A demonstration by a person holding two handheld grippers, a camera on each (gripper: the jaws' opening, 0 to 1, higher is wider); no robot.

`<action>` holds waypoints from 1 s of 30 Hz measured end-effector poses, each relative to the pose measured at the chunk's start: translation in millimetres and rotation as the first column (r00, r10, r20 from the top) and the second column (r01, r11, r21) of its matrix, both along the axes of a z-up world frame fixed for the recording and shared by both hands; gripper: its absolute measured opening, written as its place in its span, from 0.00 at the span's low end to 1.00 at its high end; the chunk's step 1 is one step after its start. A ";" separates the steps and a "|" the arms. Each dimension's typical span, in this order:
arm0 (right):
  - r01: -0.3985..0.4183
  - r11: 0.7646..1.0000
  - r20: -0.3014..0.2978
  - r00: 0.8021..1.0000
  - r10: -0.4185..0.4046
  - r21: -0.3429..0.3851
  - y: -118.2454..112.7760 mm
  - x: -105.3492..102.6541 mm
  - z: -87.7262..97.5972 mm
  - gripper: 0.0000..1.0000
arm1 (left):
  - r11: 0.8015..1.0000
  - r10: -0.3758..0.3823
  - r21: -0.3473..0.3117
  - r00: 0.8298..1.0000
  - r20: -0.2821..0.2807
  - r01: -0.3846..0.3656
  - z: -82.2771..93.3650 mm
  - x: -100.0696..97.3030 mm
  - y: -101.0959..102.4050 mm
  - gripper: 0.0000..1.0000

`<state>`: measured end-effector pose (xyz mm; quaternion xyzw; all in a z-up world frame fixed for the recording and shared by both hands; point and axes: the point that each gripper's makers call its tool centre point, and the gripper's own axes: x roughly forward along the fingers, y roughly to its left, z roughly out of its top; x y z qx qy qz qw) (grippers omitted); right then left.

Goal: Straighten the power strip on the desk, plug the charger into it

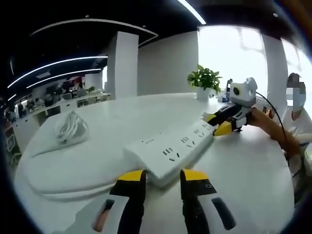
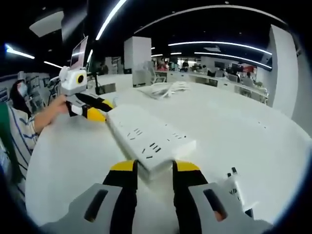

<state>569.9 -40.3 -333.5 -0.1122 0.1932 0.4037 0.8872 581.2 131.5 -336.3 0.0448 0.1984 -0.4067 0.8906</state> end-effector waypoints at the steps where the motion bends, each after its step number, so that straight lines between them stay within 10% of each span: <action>1: 0.001 1.000 0.000 1.000 -0.001 -0.001 -0.6 -0.1 0.0 0.28 | 1.000 -0.003 0.001 1.000 0.000 0.003 0.1 -1.2 -0.9 0.28; 30: 0.041 0.999 -0.008 0.999 -0.041 -0.012 -12.2 -3.4 1.9 0.25 | 0.998 -0.033 -0.053 0.999 -0.039 0.031 3.5 -13.8 -6.9 0.26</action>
